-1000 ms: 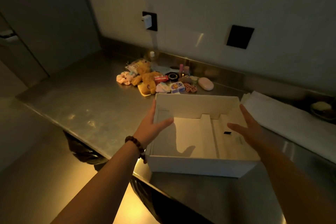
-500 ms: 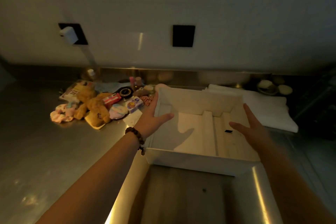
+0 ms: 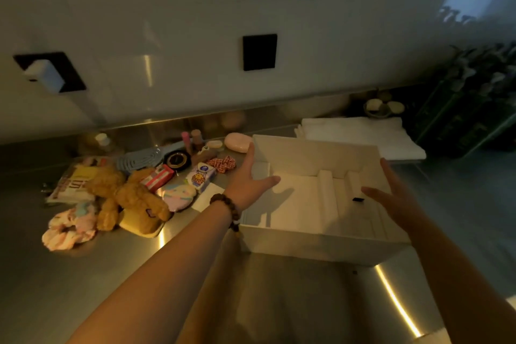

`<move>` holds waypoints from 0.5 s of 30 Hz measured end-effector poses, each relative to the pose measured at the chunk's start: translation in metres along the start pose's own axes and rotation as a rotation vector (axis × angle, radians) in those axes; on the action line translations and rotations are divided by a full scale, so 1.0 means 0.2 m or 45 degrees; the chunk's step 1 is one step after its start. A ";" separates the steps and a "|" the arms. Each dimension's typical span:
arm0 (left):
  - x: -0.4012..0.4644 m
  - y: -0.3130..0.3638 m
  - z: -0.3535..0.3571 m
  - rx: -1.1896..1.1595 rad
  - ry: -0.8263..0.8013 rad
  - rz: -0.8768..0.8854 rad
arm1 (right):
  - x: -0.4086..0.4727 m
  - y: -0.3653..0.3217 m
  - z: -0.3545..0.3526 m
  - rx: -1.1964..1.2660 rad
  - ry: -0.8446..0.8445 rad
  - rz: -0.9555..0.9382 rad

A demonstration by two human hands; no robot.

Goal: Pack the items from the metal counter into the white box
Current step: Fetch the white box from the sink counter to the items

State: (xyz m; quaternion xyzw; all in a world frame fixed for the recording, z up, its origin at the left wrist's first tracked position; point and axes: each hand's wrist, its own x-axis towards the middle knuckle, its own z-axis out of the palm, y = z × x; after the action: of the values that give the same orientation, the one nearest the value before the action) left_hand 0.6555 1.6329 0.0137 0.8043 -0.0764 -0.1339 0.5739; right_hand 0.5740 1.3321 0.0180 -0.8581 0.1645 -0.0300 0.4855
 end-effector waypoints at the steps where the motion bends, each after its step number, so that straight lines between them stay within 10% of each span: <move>1: 0.02 0.00 -0.01 0.004 -0.023 0.017 | 0.00 0.00 0.01 -0.028 0.019 0.013; 15: 0.40 0.07 0.04 0.098 -0.212 0.072 | 0.14 0.03 -0.02 -0.053 0.243 0.214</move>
State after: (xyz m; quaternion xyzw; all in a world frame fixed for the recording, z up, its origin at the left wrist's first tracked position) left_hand 0.7295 1.5992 0.0153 0.8094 -0.1514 -0.1810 0.5378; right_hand 0.5988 1.3172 0.0126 -0.8443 0.2821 -0.0673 0.4505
